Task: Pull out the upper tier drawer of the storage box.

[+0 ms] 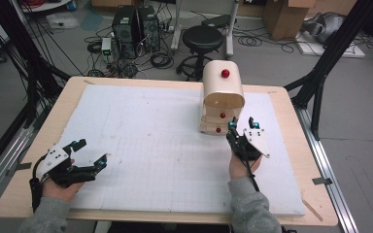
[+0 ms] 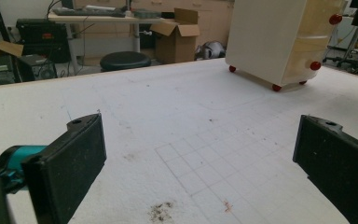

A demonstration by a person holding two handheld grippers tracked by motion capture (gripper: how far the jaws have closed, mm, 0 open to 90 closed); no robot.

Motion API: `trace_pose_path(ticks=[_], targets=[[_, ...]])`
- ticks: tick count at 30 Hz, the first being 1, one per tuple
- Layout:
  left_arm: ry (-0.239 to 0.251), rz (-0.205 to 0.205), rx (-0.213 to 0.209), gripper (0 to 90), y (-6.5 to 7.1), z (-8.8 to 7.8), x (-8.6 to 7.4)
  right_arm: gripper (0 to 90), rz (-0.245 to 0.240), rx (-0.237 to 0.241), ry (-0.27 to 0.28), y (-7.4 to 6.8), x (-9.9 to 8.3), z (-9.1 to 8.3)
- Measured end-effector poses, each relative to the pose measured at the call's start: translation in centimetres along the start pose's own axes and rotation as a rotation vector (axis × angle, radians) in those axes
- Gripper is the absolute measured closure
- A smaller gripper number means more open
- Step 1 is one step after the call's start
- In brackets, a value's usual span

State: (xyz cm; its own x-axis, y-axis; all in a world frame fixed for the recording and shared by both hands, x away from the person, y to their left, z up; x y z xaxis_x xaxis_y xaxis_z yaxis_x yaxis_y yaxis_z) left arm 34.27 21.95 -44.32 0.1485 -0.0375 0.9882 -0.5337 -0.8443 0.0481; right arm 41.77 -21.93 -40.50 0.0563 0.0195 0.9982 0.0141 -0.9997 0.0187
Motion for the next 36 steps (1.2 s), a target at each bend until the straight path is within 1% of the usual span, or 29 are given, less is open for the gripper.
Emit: trace_pose_path(ticks=[8, 11, 19, 23, 24, 25, 26, 30, 31, 32, 36], targets=[[0.000, 0.003, -0.001, 2.9, 0.0, 0.0, 0.0, 44.6, 0.007, 0.000, -0.003, 0.0, 0.0, 0.0], [0.002, 0.001, -0.001, 2.9, 0.0, 0.0, 0.1, 44.7, 0.002, 0.000, 0.002, 0.0, 0.0, 0.0], [0.000, 0.001, -0.007, 2.9, 0.4, 0.2, 0.1, 44.7, 0.008, 0.002, 0.008, -0.4, 0.3, -0.1], [0.004, 0.000, -0.010, 2.9, 0.5, 0.2, 0.2, 44.7, -0.012, 0.006, 0.023, -1.4, 0.9, -0.4], [0.006, 0.000, -0.008, 2.9, 0.5, 0.2, 0.2, 44.7, -0.007, 0.012, 0.021, -1.9, 0.9, -0.4], [0.006, 0.000, -0.008, 2.9, 0.5, 0.2, 0.2, 44.7, -0.007, 0.012, 0.021, -1.9, 0.9, -0.4], [0.006, 0.004, -0.010, 2.9, 0.5, 0.1, 0.3, 44.6, -0.010, 0.016, 0.014, -2.6, 0.8, -0.4], [0.011, -0.005, -0.006, 2.9, 0.3, 0.0, 0.3, 44.6, -0.025, 0.019, 0.021, -3.8, 0.9, -0.5], [0.011, -0.005, -0.006, 2.9, 0.3, 0.0, 0.3, 44.6, -0.025, 0.019, 0.021, -3.8, 0.9, -0.5], [0.008, -0.005, -0.004, 2.9, 0.2, 0.0, 0.2, 44.7, -0.027, 0.022, 0.016, -4.5, 0.8, -0.4], [0.011, -0.005, -0.004, 2.9, 0.2, 0.0, 0.3, 44.6, -0.028, 0.037, 0.005, -5.8, 0.6, -0.2]])
Point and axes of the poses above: each handheld gripper's, and its own axes: z roughly forward along the jaws, x roughly out of its top, y roughly to its right, the point moved 10 cm from there along z, roughly forward along the jaws, and after that the axes turned 2 degrees about x, right-handed, at the moved point
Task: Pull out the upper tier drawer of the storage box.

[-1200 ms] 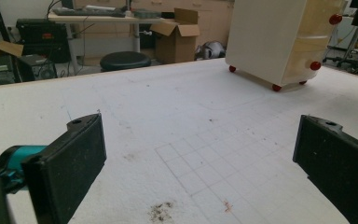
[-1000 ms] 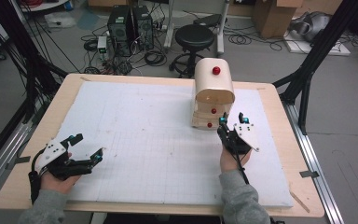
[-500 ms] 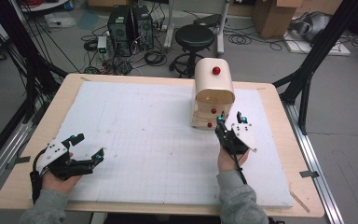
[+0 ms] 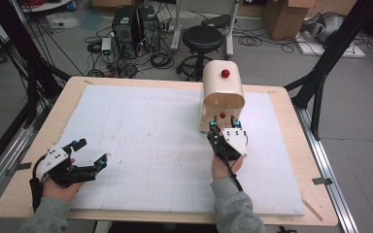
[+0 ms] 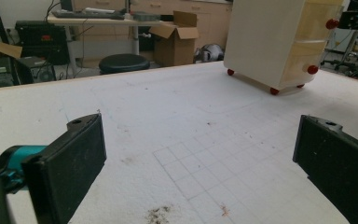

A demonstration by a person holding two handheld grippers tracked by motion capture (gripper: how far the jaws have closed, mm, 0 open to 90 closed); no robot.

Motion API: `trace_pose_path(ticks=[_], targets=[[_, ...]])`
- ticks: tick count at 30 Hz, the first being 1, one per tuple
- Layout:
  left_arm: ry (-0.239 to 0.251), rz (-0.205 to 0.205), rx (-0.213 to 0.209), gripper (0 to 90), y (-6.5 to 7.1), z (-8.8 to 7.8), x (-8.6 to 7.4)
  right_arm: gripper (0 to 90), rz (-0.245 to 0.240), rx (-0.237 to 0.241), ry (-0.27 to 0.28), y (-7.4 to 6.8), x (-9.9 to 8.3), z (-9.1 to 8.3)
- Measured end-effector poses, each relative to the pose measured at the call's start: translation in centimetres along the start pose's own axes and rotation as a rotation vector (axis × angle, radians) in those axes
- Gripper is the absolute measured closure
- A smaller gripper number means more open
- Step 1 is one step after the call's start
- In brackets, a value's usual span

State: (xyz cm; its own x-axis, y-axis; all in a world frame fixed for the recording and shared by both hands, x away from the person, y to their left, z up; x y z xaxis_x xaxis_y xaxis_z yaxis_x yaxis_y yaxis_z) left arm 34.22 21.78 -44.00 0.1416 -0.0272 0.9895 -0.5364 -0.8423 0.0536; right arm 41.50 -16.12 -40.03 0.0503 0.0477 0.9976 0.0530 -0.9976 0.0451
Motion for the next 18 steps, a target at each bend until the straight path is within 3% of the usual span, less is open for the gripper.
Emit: trace_pose_path(ticks=[7, 18], targets=[[-0.002, -0.002, -0.003, 2.9, 0.0, 0.0, -0.1, 44.7, 0.012, -0.005, 0.005, -0.3, 0.5, 0.2], [-0.004, -0.001, -0.006, 2.9, 0.1, 0.0, -0.1, 45.5, 0.030, -0.018, -0.030, 0.3, -0.3, 1.1]])
Point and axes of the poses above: each handheld gripper's, and its own axes: z roughly forward along the jaws, x roughly out of its top, y roughly to its right, the point moved 10 cm from there along z, roughly forward along the jaws, and after that the axes turned 2 degrees about x, right-handed, at the moved point
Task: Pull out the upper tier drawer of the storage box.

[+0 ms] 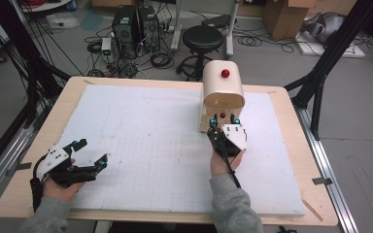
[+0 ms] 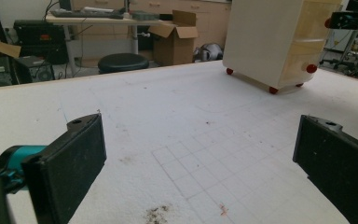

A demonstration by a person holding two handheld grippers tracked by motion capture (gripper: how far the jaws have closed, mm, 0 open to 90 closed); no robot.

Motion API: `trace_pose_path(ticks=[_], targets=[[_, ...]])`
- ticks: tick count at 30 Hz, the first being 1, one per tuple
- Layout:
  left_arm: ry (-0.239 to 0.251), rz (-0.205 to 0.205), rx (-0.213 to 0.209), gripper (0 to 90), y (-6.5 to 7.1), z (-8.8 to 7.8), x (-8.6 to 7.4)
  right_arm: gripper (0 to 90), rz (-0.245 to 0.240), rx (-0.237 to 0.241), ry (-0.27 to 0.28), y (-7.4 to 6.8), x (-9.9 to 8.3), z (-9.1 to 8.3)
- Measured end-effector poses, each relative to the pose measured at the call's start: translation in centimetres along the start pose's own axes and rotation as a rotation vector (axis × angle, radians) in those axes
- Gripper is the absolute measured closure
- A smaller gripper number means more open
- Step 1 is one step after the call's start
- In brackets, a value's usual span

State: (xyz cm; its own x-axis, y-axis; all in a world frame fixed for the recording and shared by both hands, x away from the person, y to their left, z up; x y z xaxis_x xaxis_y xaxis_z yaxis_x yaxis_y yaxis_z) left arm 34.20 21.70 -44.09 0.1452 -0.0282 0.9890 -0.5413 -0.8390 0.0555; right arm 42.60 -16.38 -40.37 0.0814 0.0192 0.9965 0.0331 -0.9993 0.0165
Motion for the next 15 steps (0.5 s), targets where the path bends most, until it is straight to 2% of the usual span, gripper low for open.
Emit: trace_pose_path(ticks=[3, 15], targets=[[0.001, -0.003, 0.002, 2.9, -0.04, 0.01, 0.00, 46.2, 0.003, -0.010, -0.010, 0.29, -0.29, 0.43], [0.001, -0.003, 0.001, 2.9, -0.04, -0.02, 0.00, 48.5, 0.002, -0.001, -0.005, 0.10, -0.05, 0.83]])
Point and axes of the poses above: each handheld gripper's, and its own axes: z roughly forward along the jaws, x roughly out of its top, y roughly to its right, the point moved 10 cm from there along z, roughly forward along the jaws, and after that the axes turned 2 degrees about x, right-handed, at the moved point
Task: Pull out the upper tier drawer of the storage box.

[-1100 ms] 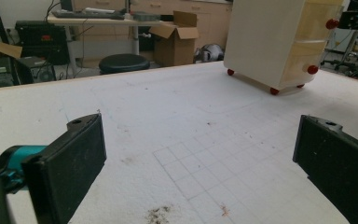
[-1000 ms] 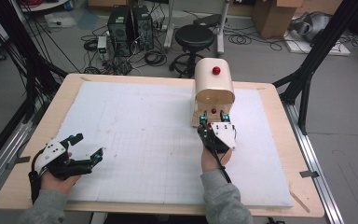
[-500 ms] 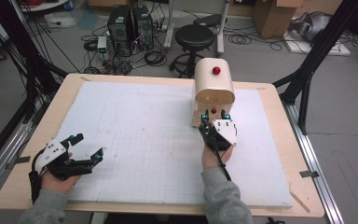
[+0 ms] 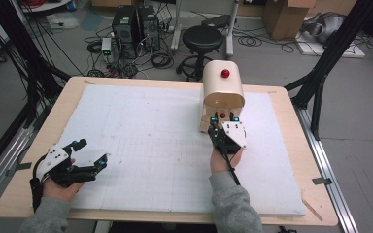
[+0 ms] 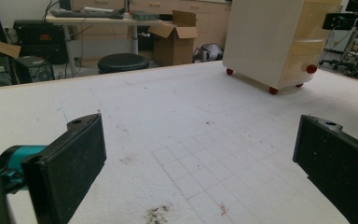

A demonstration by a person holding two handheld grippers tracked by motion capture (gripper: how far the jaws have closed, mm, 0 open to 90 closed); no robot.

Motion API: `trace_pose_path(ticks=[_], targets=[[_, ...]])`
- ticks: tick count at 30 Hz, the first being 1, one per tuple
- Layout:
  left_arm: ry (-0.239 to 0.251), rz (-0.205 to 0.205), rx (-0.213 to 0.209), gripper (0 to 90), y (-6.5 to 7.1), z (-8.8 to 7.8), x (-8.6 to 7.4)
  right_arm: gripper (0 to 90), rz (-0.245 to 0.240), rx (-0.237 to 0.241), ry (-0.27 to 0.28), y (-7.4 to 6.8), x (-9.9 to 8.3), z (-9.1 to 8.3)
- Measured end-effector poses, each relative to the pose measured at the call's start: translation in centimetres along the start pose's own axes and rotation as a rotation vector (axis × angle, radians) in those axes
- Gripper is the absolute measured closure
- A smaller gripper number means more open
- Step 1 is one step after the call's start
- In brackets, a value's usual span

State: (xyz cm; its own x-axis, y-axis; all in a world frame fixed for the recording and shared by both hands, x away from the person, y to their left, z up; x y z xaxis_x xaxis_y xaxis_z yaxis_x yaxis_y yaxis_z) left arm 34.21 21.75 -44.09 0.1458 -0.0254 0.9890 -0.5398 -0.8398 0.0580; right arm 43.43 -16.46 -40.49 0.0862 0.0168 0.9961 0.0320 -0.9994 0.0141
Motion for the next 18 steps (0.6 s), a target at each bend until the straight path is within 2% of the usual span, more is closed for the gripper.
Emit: trace_pose_path(ticks=[6, 10, 14, 18], targets=[[-0.001, 0.004, -0.006, 2.9, 0.07, 0.02, -0.03, 52.2, -0.007, 0.003, -0.006, -0.03, -0.12, 0.09], [-0.001, 0.001, -0.005, 2.9, 0.00, 0.02, -0.06, 60.1, -0.011, -0.003, -0.003, -0.13, -0.12, 0.06], [-0.001, 0.000, -0.005, 2.9, 0.05, 0.00, -0.04, 62.3, -0.015, -0.012, -0.007, -0.02, -0.21, 0.13], [-0.003, 0.002, -0.005, 2.9, 0.07, 0.02, -0.08, 69.5, -0.015, -0.018, -0.007, 0.05, -0.18, 0.09]])
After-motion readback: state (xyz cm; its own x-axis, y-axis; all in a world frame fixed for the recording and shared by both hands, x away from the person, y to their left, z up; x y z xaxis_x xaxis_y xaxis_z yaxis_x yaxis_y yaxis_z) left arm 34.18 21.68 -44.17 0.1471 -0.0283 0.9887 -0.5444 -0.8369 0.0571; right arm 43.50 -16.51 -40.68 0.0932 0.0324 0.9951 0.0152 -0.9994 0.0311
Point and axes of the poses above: each handheld gripper's, and its own axes: z roughly forward along the jaws, x roughly out of its top, y roughly to its right, the point moved 10 cm from there along z, roughly forward along the jaws, and after that the axes turned 2 degrees about x, right-handed, at the moved point
